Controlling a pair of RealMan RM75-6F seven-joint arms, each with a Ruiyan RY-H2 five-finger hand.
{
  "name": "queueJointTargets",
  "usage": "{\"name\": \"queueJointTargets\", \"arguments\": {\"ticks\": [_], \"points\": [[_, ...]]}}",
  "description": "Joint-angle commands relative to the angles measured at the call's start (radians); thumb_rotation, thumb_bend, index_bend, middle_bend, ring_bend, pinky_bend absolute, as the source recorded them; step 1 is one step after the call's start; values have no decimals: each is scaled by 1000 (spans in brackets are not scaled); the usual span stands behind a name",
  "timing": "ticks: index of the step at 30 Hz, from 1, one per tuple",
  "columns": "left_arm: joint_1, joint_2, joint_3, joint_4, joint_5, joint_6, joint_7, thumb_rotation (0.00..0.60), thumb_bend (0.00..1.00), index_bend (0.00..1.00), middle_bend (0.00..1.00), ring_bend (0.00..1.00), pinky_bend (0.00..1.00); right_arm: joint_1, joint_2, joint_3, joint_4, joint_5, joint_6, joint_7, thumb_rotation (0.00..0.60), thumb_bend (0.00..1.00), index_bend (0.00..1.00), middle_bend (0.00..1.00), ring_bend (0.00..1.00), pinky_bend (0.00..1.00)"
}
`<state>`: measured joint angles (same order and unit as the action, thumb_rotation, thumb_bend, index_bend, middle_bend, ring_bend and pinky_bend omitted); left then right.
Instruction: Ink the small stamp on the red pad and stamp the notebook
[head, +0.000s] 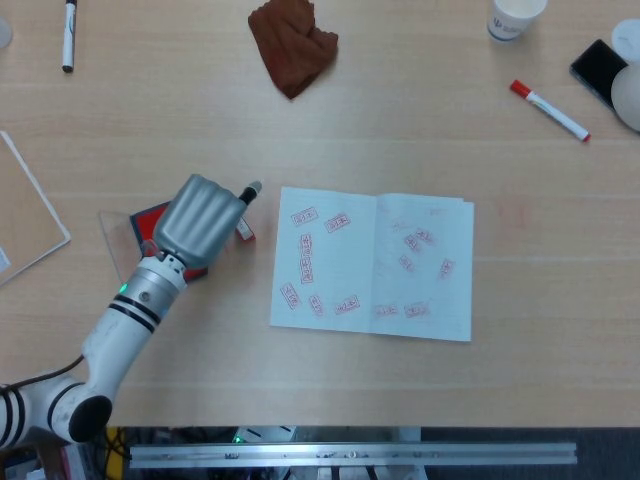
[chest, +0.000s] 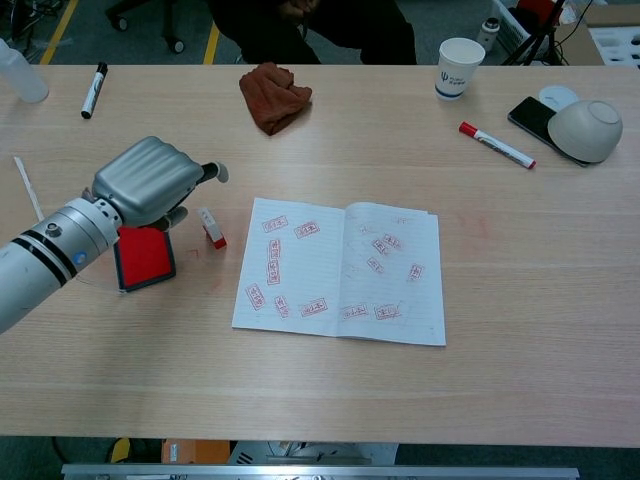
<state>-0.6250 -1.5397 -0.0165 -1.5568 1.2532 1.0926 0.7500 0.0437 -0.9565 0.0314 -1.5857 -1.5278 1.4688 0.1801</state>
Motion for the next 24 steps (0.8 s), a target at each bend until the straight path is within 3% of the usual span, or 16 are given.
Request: {"name": "queueJointTargets", "arguments": {"ticks": [1, 3, 5, 12, 15, 24], "points": [[34, 119, -45, -144, -37, 55, -54, 600, 339, 221, 657, 694, 1000, 3, 1, 5, 4, 8, -4, 12, 600, 288, 347, 333, 234, 351], [54, 171, -62, -193, -49, 72, -119, 600, 339, 205, 577, 628, 994, 10, 3, 7, 6, 10, -15, 22, 600, 288, 347, 333, 232, 349], [74, 210, -71, -215, -52, 92, -169, 600, 338, 188, 495, 546, 907, 16, 6, 8, 9, 9, -24, 30, 600, 288, 347, 333, 229, 344], [174, 299, -77, -197, -32, 194, -369, 600, 287, 108, 251, 270, 407, 35, 2, 10, 23, 6, -51, 44, 600, 288, 347, 333, 228, 334], [229, 307, -58, -152, 6, 257, -443, 600, 274, 104, 215, 241, 346, 38, -2, 8, 21, 1, -53, 38, 600, 289, 347, 333, 228, 334], [385, 335, 24, -107, 114, 415, -553, 600, 265, 104, 191, 239, 335, 40, -16, 6, 15, 2, -51, 13, 600, 291, 347, 333, 228, 334]]}}
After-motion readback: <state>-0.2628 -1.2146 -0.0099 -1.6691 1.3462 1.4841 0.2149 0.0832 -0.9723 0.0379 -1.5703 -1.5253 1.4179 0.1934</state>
